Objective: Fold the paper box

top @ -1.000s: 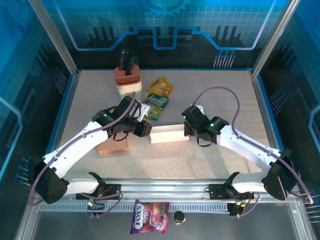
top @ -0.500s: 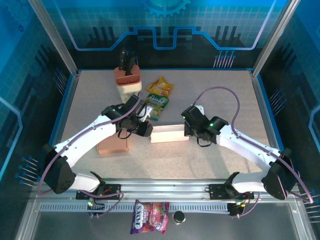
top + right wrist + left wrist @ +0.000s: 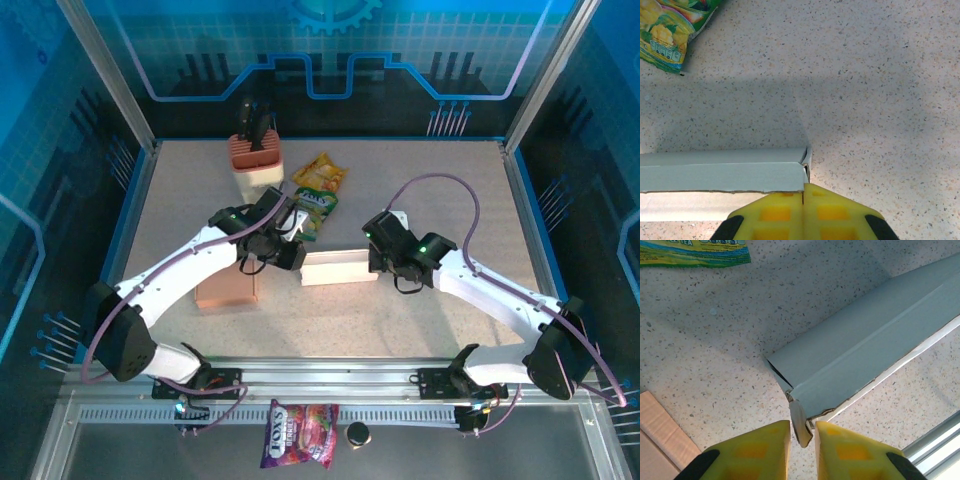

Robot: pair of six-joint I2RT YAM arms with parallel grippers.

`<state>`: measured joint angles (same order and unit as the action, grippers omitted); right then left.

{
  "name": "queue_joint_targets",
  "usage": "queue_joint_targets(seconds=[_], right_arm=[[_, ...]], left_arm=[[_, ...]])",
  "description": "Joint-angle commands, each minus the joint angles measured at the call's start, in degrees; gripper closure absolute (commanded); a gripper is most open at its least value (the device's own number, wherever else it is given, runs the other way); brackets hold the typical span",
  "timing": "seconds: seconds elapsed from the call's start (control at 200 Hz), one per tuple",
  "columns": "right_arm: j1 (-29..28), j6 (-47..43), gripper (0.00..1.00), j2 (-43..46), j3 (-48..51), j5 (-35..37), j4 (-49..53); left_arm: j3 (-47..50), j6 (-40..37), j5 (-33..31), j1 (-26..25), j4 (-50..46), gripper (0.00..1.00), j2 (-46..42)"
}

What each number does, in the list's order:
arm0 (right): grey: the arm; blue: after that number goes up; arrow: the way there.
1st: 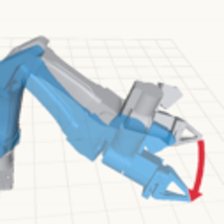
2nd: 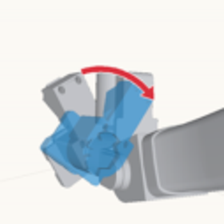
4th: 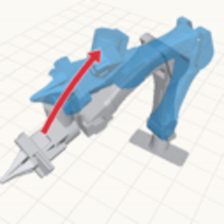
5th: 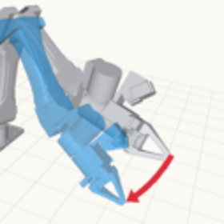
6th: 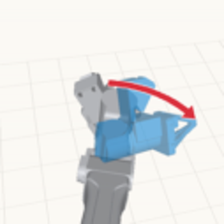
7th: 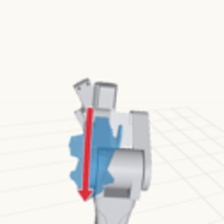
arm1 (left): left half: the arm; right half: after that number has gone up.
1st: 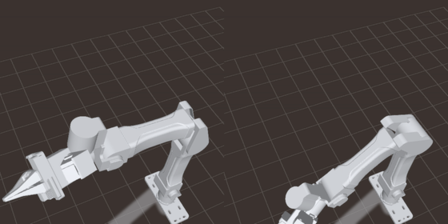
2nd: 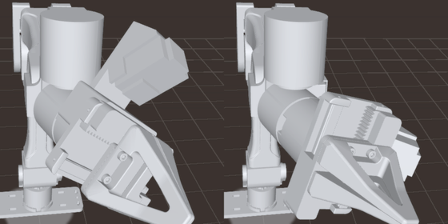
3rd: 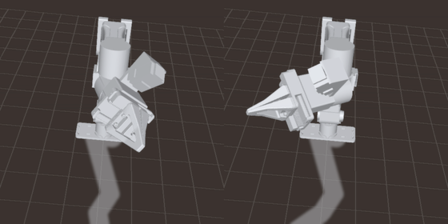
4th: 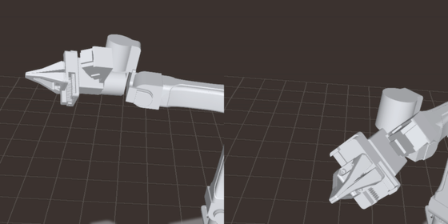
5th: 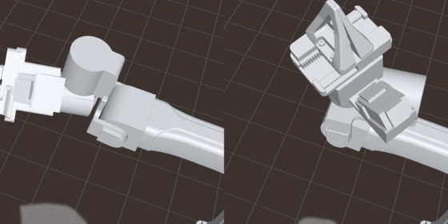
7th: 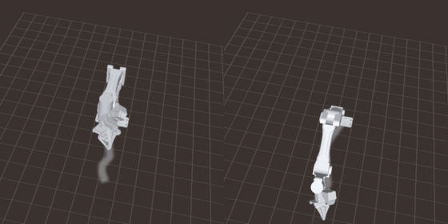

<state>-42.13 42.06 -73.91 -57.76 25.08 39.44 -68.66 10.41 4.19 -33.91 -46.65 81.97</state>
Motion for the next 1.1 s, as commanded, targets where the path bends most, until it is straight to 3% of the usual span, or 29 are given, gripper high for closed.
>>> queue_joint_targets(seconds=[0.0, 0.59, 1.096], right_arm=[[-0.85, 0.91, 1.00, -0.47, -0.75, 0.32, 3.35], [-0.84, 1.00, 1.00, -0.69, -0.65, 0.32, 3.18], [-0.84, 1.95, 1.00, -0.29, -0.72, -0.08, 3.19]], left_arm=[[-1.55, -0.83, -0.95, -0.11, 0.23, 0.82, 0.37], [-3.00, 3.77, -1.81, -0.84, 0.37, 1.00, 2.38], [-1.91, 12.15, -4.11, -1.88, 3.02, 1.00, 2.87]])
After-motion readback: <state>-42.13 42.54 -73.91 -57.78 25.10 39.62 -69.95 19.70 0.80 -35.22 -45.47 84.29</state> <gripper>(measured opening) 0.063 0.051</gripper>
